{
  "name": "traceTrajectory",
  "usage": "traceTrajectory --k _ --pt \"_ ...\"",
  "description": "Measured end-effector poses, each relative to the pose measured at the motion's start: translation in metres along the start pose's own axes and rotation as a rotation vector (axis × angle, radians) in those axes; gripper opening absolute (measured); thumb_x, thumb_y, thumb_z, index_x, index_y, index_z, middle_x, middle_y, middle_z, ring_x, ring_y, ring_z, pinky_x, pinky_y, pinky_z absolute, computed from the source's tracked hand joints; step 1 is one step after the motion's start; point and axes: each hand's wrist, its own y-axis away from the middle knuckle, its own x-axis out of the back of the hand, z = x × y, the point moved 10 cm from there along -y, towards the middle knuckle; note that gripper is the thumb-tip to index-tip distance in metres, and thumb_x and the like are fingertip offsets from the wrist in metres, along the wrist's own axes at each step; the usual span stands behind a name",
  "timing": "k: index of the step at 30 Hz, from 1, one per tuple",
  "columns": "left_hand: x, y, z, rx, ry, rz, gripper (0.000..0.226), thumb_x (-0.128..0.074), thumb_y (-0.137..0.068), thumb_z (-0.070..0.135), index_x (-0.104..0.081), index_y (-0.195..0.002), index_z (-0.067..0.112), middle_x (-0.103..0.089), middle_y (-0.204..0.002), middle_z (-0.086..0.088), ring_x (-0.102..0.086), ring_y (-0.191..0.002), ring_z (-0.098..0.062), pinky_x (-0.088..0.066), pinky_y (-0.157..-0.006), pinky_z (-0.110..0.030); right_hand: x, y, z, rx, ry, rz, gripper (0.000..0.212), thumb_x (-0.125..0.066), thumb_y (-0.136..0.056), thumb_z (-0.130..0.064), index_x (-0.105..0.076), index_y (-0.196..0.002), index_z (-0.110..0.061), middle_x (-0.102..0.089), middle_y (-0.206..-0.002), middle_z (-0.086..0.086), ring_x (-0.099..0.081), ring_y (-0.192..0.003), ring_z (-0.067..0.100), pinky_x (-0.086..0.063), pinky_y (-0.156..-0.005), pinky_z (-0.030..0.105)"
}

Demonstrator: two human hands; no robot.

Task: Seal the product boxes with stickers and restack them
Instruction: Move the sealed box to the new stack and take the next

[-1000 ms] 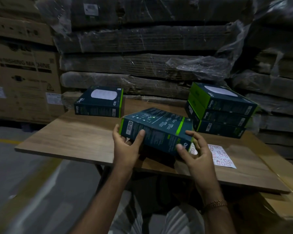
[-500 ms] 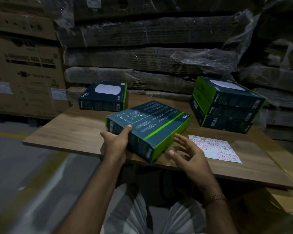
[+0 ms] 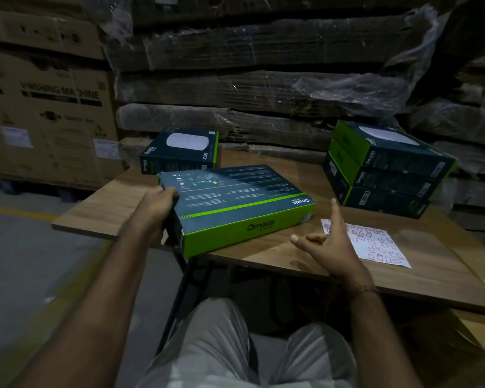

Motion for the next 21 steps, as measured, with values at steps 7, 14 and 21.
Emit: traceTrajectory --k 7,14,21 --pt "-0.038 0.014 -0.012 -0.051 -0.055 -0.210 0.017 -0.051 -0.113 0.020 -0.064 -0.115 0.010 -0.073 -0.106 -0.012 -0.067 -0.094 -0.022 -0.055 -0.080 -0.034 -0.002 -0.022 -0.003 0.006 0.166 0.019 0.142 -0.100 -0.069 -0.046 -0.001 -0.171 -0.039 -0.006 -0.177 0.010 -0.069 -0.104 0.018 -0.056 -0.099 0.039" --pt "-0.035 0.069 -0.037 -0.202 -0.029 0.088 0.064 -0.082 -0.085 0.044 -0.056 -0.138 0.018 -0.073 -0.122 -0.001 -0.072 -0.108 -0.023 -0.059 -0.097 -0.045 0.018 -0.026 0.006 -0.037 0.222 0.121 0.139 -0.100 -0.069 -0.043 -0.009 -0.172 -0.027 -0.030 -0.158 0.015 -0.065 -0.113 0.026 -0.053 -0.103 0.036" --pt "-0.025 0.087 -0.053 -0.225 0.112 0.195 0.047 -0.080 -0.095 0.033 -0.057 -0.132 0.017 -0.071 -0.127 -0.004 -0.069 -0.113 -0.019 -0.055 -0.105 -0.041 0.021 -0.026 0.010 -0.027 0.090 0.234 0.128 -0.101 -0.069 -0.038 -0.023 -0.169 -0.027 -0.069 -0.125 0.016 -0.070 -0.087 0.006 -0.059 -0.085 0.034"
